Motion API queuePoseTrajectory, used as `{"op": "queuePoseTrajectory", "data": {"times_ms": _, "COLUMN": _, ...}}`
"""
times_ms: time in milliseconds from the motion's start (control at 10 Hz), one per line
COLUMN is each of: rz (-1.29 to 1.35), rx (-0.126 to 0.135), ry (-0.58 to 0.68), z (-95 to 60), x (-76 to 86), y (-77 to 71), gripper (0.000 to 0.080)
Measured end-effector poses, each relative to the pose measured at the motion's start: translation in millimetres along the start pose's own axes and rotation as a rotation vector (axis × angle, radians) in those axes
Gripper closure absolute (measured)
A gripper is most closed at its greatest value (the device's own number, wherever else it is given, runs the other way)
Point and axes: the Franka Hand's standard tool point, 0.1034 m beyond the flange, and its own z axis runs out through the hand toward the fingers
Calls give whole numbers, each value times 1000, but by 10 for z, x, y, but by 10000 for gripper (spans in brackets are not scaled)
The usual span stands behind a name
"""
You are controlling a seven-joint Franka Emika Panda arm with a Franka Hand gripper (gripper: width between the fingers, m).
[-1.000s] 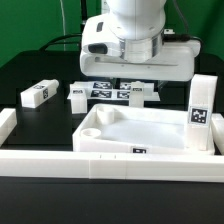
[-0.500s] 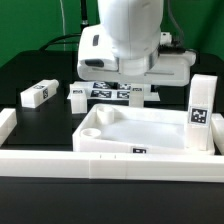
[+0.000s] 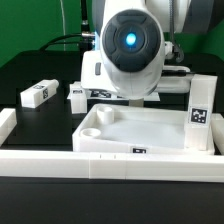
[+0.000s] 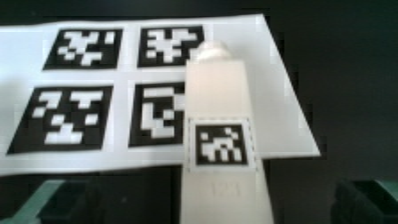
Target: Assemble desk
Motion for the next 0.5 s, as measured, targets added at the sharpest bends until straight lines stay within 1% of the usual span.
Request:
{"op": "queuePoseTrajectory", "data": {"times_ms": 100, "rz": 0, "rx": -1, "ry": -75, "z": 63, "x": 32, "y": 16, "gripper": 151}}
{"op": "queuePoseTrajectory", "data": {"times_ms": 200, "rz": 1, "rx": -3, "ry": -72, "z": 81, "x": 90, "y": 17, "gripper": 151}}
{"op": "queuePoseTrajectory", "data": {"times_ms": 500, "rz": -9, "rx": -11, "ry": -54, "z": 91, "x": 129, "y": -10, "gripper": 151}}
